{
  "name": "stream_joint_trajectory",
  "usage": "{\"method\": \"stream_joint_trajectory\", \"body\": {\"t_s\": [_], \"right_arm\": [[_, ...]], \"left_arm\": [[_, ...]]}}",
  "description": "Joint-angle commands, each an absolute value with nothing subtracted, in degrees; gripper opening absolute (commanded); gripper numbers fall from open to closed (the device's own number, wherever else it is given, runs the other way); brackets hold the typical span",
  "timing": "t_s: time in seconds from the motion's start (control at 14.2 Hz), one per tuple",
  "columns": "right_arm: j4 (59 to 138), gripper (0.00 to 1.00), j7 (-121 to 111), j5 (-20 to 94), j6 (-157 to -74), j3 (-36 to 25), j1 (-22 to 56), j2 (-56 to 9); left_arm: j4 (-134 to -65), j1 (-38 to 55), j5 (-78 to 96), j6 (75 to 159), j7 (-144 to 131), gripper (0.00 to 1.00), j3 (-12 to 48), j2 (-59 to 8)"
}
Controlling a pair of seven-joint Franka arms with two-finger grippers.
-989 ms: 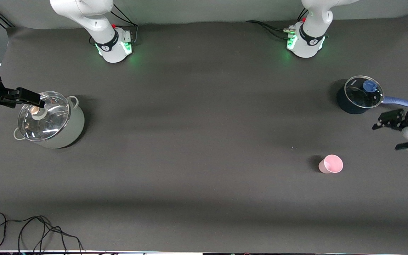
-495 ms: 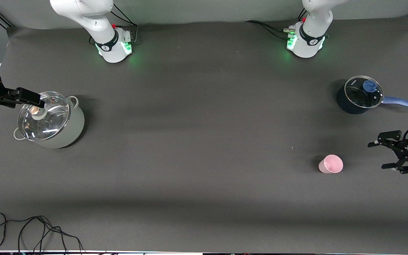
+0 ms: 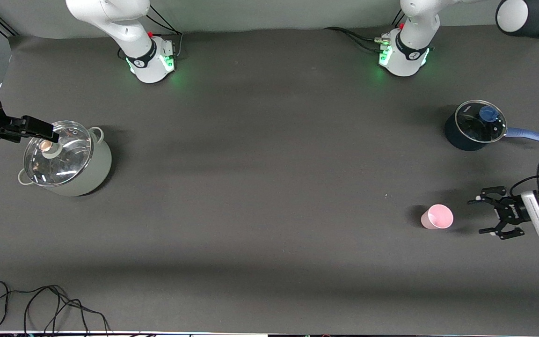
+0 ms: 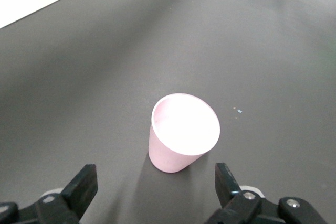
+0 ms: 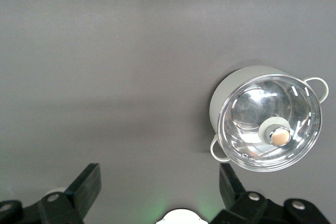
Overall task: Transfer pink cup from left to right arm
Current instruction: 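Move the left gripper down beside the pink cup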
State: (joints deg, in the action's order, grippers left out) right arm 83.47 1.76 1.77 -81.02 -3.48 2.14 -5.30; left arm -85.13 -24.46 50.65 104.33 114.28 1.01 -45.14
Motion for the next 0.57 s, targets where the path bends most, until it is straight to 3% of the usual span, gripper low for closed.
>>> {"method": "stream_joint_trajectory", "body": {"t_s": [0.0,0.49], "right_arm": [[82.3,1.0,1.8,2.2,-80.2,-3.7,2.3,-5.9],[82.3,1.0,1.8,2.2,-80.2,-3.7,2.3,-5.9]], "left_arm": [[-86.1,-26.5,55.1,103.7,123.1,1.0,1.5,-47.5],[-91.0,-27.6,65.0,100.7,140.1,1.0,1.7,-51.1]]}}
